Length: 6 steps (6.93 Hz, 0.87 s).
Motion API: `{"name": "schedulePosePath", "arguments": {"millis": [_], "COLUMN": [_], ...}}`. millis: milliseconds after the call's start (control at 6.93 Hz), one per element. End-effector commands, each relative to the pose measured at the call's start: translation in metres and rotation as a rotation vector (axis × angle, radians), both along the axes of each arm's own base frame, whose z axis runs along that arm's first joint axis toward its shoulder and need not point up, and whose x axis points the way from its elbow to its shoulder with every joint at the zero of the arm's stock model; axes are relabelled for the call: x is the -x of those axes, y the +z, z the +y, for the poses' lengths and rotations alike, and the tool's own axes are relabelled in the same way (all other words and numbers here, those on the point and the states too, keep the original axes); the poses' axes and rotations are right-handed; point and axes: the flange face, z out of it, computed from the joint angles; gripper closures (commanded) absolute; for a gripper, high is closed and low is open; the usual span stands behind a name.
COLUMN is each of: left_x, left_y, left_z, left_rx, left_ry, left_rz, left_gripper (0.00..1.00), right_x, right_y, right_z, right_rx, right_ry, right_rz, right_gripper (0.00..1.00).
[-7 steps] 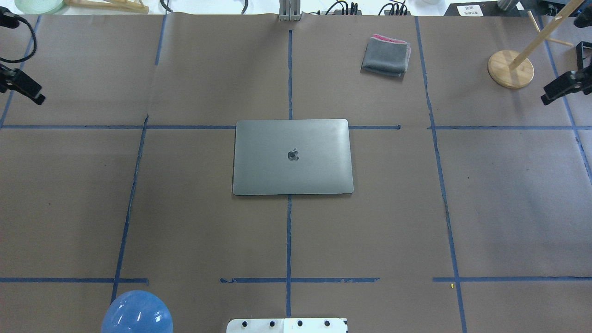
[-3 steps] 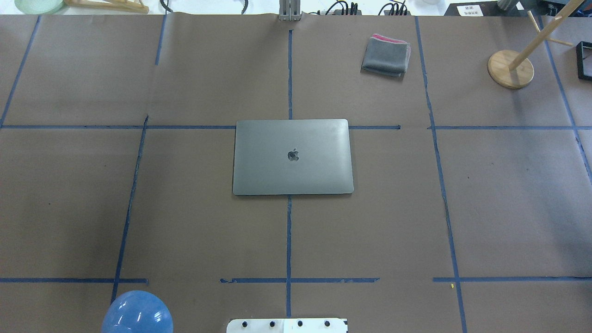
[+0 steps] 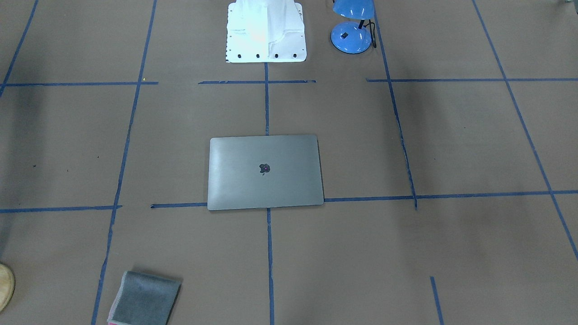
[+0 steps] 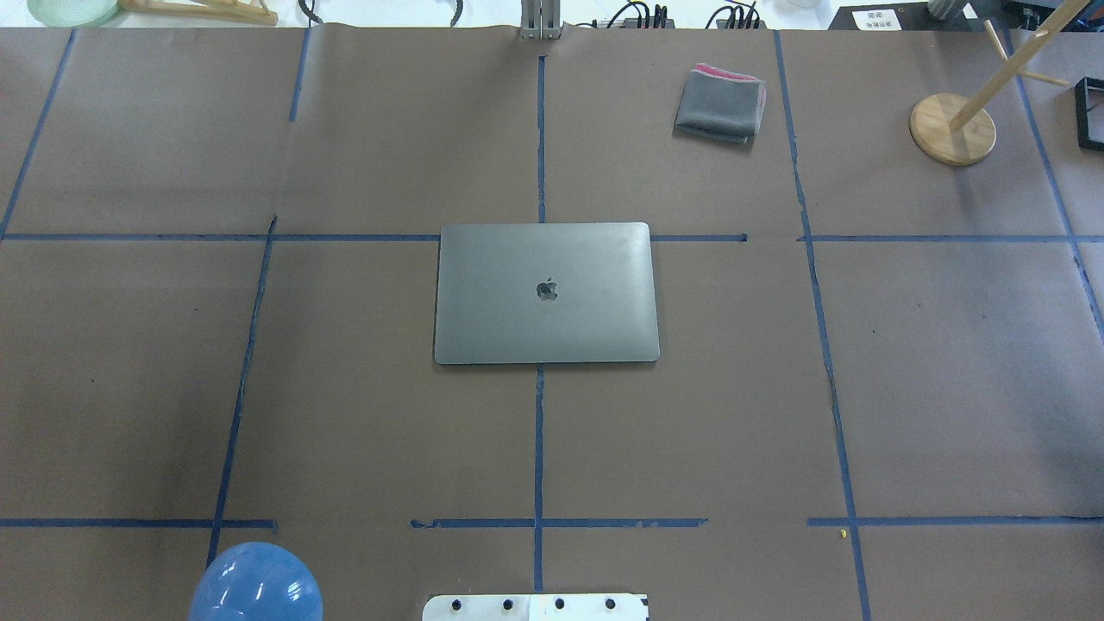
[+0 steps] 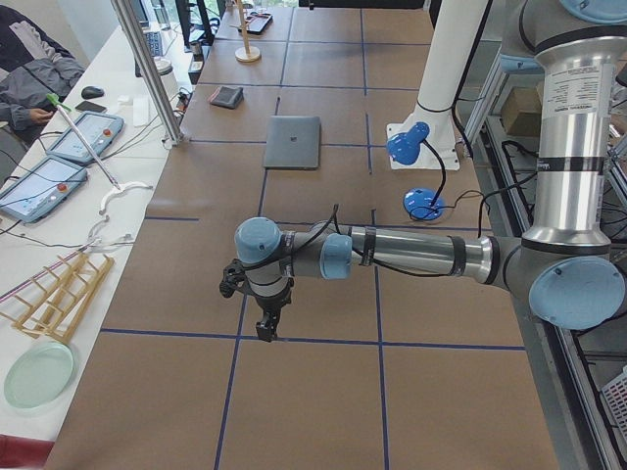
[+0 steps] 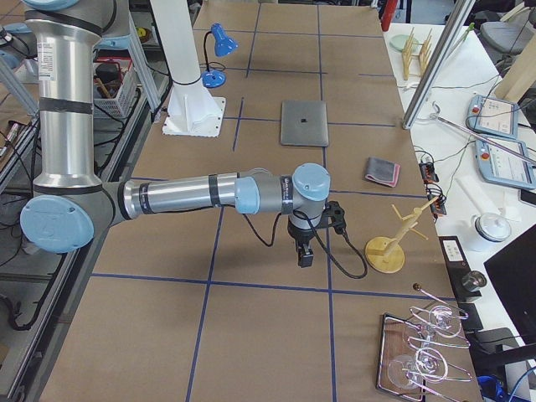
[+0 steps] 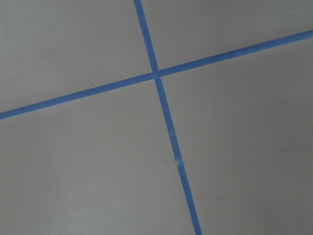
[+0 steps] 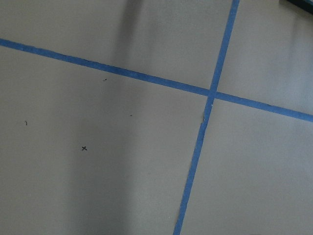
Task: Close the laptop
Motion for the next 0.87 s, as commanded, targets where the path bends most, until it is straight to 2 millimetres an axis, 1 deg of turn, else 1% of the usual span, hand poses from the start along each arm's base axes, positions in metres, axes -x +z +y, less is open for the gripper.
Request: {"name": "schedulePosePath", "arguments": {"millis": [0, 288, 433, 721], "left_x": [0.0057, 0.0057, 0.0051, 0.0045], "left_y": [0.0047, 0.0016, -0.0033, -0.0025], "left_z": [0.0049, 0.0024, -0.0016, -0.0002], "left_rx": [0.004, -0.006, -0.02, -0.021], "left_ry": [-0.009, -0.008, -0.004, 0.001], "left_rz": [0.001, 0.0, -0.004, -0.004], "left_gripper": [0.0, 0.0, 0.0, 0.0], "right_x": [-0.0007, -0.0009, -0.0009, -0.0009], "right_y": [0.0012, 0.0027, 0.002, 0.002], "right_z": [0.0009, 0.0022, 0.0022, 0.0022], "right_rx": [0.001, 0.003, 0.002, 0.002], "right_ry": [0.001, 0.0, 0.0, 0.0], "right_rz": [0.0, 0.002, 0.002, 0.002], "right_gripper": [0.0, 0.0, 0.0, 0.0]}}
